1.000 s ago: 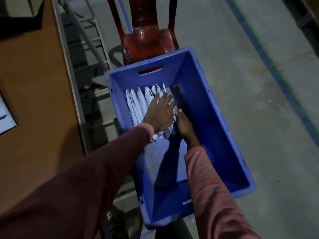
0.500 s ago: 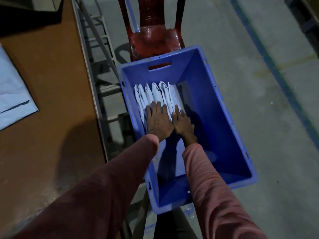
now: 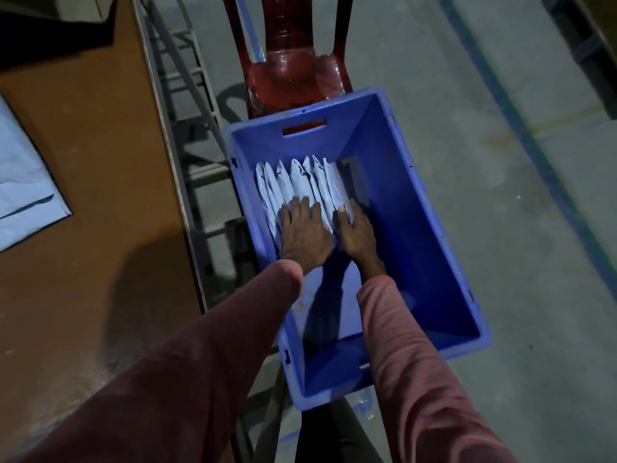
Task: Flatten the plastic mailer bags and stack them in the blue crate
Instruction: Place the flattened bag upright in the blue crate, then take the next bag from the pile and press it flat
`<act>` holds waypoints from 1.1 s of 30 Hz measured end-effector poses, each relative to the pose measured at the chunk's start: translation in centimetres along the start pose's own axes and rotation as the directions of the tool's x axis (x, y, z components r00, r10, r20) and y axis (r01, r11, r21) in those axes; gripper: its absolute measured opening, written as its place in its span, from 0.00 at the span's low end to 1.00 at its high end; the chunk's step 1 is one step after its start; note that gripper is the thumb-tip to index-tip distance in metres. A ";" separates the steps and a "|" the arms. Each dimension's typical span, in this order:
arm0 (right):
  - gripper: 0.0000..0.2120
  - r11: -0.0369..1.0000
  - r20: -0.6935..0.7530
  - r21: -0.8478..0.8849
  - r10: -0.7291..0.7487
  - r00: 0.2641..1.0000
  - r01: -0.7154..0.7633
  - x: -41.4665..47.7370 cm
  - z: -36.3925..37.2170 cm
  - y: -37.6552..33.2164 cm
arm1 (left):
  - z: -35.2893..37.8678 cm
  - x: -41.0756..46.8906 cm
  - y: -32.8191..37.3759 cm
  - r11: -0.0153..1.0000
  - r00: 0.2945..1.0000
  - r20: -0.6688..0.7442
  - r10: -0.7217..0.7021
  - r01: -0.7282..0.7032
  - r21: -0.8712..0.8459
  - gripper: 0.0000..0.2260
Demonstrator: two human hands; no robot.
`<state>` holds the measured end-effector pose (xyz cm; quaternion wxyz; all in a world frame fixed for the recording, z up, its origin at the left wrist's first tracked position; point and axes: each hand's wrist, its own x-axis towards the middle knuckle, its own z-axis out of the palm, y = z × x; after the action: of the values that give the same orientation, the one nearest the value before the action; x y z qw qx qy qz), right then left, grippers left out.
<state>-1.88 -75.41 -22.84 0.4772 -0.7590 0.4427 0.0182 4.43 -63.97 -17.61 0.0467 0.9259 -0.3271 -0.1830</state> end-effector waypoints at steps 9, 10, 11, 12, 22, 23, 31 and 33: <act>0.27 0.958 -0.125 0.006 -0.285 0.950 0.288 -10.8 -1.8 -6.9 | -9.5 -8.3 -0.5 0.996 0.970 -0.235 0.055 -0.038 0.076 0.30; 0.24 0.937 -0.132 0.003 -0.346 0.929 0.350 -12.4 -1.6 -8.0 | -10.9 -10.3 -1.3 0.997 0.950 -0.304 0.071 -0.054 0.064 0.32; 0.23 0.913 -0.135 -0.004 -0.405 0.904 0.409 -14.0 -1.4 -9.1 | -12.2 -12.3 -2.5 0.997 0.929 -0.362 0.071 -0.052 0.062 0.33; 0.21 0.886 -0.142 -0.017 -0.461 0.876 0.464 -15.4 -1.1 -10.3 | -13.4 -14.3 -4.0 0.997 0.917 -0.396 0.055 -0.030 0.068 0.32; 0.18 0.592 -0.038 -0.159 -0.804 0.594 0.790 -30.8 9.8 -23.4 | -18.2 -31.3 -24.4 0.964 0.774 -0.574 -0.265 0.196 -0.180 0.28; 0.18 0.575 -0.014 -0.182 -0.813 0.582 0.798 -31.9 11.7 -24.3 | -18.3 -32.5 -26.3 0.958 0.758 -0.586 -0.285 0.204 -0.203 0.27; 0.19 0.545 0.070 -0.241 -0.816 0.574 0.803 -36.8 23.2 -29.1 | -17.4 -36.9 -38.2 0.938 0.731 -0.610 -0.306 0.119 -0.327 0.23; 0.20 0.562 0.081 -0.252 -0.799 0.596 0.787 -36.4 26.1 -31.8 | -17.3 -36.8 -40.3 0.930 0.732 -0.604 -0.316 0.113 -0.351 0.23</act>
<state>8.23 -27.42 1.88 0.3202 -0.9327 0.0582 -0.1556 8.05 -10.10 1.51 0.2709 0.9457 -0.1494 0.0998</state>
